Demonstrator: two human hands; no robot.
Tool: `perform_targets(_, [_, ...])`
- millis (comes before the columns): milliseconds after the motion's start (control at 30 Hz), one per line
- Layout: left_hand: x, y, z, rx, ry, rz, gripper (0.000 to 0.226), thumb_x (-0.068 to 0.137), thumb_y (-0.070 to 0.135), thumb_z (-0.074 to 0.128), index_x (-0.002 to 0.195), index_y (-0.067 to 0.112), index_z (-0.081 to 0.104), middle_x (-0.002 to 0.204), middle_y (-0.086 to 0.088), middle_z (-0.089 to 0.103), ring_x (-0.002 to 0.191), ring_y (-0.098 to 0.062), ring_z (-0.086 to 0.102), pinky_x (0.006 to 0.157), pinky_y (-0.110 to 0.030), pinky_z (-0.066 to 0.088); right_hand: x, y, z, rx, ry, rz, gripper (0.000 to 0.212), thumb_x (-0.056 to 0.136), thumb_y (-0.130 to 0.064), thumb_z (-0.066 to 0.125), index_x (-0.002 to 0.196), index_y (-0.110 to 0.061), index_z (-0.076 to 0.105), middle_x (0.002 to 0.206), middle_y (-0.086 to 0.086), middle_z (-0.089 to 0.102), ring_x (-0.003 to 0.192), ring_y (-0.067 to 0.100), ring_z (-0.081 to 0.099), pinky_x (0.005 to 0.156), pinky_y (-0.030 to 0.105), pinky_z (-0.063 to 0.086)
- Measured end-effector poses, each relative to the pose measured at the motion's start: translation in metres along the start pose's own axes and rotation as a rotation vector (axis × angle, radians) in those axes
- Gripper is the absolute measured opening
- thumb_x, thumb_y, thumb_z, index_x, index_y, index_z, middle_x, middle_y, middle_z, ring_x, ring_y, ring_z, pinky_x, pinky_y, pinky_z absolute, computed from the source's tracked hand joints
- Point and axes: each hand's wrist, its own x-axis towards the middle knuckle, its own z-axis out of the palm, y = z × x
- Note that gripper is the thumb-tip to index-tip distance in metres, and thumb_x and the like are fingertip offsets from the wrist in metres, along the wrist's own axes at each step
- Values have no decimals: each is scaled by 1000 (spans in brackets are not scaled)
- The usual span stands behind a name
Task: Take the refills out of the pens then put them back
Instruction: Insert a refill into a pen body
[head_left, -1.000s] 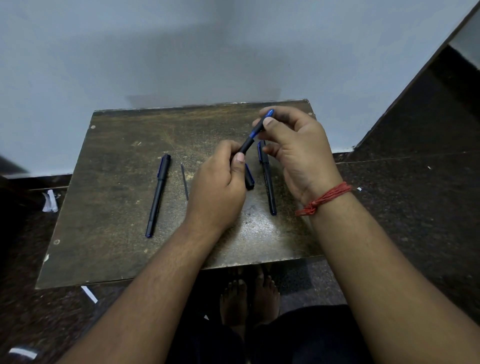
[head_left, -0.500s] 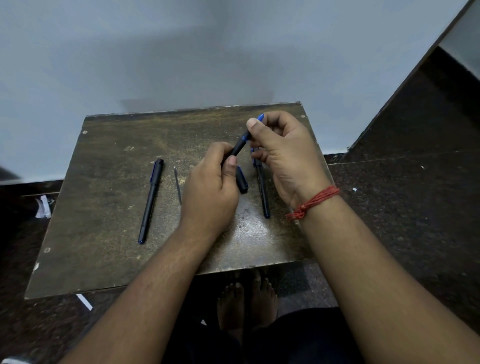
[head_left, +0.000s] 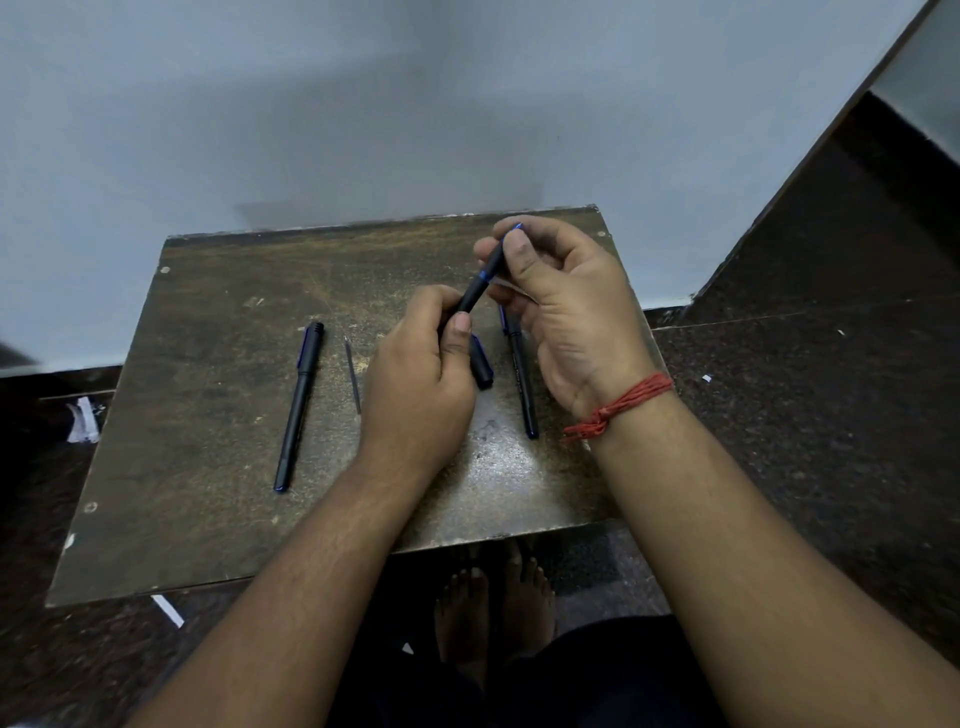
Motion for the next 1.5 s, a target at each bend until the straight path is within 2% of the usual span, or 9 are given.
perform_targets(167, [0,1,1,10,-6,24,13,100,21,47,105,17,58,71,11,54,65,-11,52,58,-37,44,2,4,2,-34,102,5,15,90,-21,73,86,-17,60,82,5,61,77,16,62,69,29,53])
perform_targets(367, [0,0,0,-13,-1,1,13,101,22,47,106,17,58,72,9,55,66,-12,54,58,-38,46,1,2,-2,44,7,-27,11,101,-13,56,105,-11,65,100,7,73,96,16,68,79,27,55])
perform_targets(467, [1,0,0,-14,-8,3,12,101,20,48,106,17,58,71,7,57,66,-12,54,59,-38,45,0,1,-1,15,1,-25,10,99,-7,58,98,-12,66,90,4,72,93,16,67,79,28,55])
perform_targets(633, [0,0,1,-17,-18,8,12,101,20,48,106,17,58,70,10,54,65,-10,52,58,-37,44,2,4,1,-39,91,-8,15,90,-20,73,85,-16,59,77,-1,62,76,15,62,71,30,54])
perform_targets(833, [0,0,1,-33,-22,-4,11,101,21,48,104,19,57,71,6,57,65,-13,54,58,-40,46,3,4,-5,3,-29,-16,10,100,-9,57,103,-12,66,94,4,74,96,16,69,84,31,55])
perform_targets(933, [0,0,1,-26,-19,0,12,100,22,47,105,18,58,72,6,57,66,-13,54,58,-40,46,3,3,-4,-4,-16,-22,10,97,-7,60,93,-12,67,82,1,74,89,16,70,87,35,56])
perform_targets(1100, [-1,2,1,-14,-32,12,11,99,22,49,103,17,58,75,8,57,69,-13,55,60,-40,47,4,6,-2,-19,76,4,19,89,-20,72,79,-15,57,71,1,58,71,15,61,74,35,54])
perform_targets(1300, [0,1,0,-35,-15,0,6,100,19,50,100,20,56,72,8,57,68,-10,55,59,-32,43,2,3,-5,40,4,18,16,101,-21,56,107,-9,64,101,8,73,98,20,68,89,37,55])
perform_targets(1500, [0,1,1,-55,-13,-6,10,99,20,49,103,17,58,75,10,57,69,-11,55,62,-36,45,3,4,-3,46,7,14,2,94,-10,66,93,-11,65,83,6,73,88,19,70,88,37,56])
